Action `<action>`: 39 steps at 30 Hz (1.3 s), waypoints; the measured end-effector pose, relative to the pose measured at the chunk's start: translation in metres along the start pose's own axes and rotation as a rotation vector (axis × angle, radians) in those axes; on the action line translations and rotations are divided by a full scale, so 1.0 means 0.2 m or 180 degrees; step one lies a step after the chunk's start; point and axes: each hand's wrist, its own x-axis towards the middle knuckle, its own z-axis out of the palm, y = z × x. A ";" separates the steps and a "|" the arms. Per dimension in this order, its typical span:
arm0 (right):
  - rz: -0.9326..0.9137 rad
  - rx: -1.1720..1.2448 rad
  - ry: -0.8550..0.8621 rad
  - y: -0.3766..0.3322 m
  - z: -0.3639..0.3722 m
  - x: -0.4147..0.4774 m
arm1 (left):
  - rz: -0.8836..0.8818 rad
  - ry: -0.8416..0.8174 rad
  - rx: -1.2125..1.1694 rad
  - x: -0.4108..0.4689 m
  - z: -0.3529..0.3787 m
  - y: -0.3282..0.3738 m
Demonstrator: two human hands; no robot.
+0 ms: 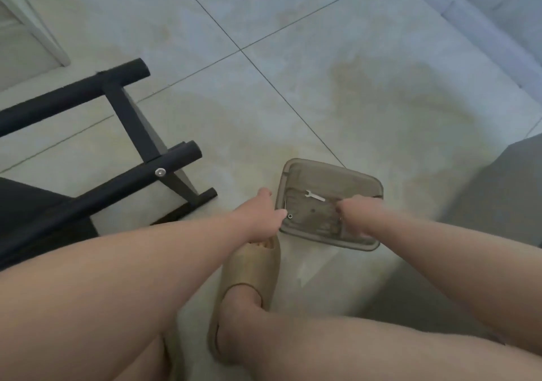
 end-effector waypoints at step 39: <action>-0.0866 0.2988 0.1427 -0.17 -0.66 -0.44 | -0.0472 -0.0163 -0.2180 -0.34 -0.43 0.05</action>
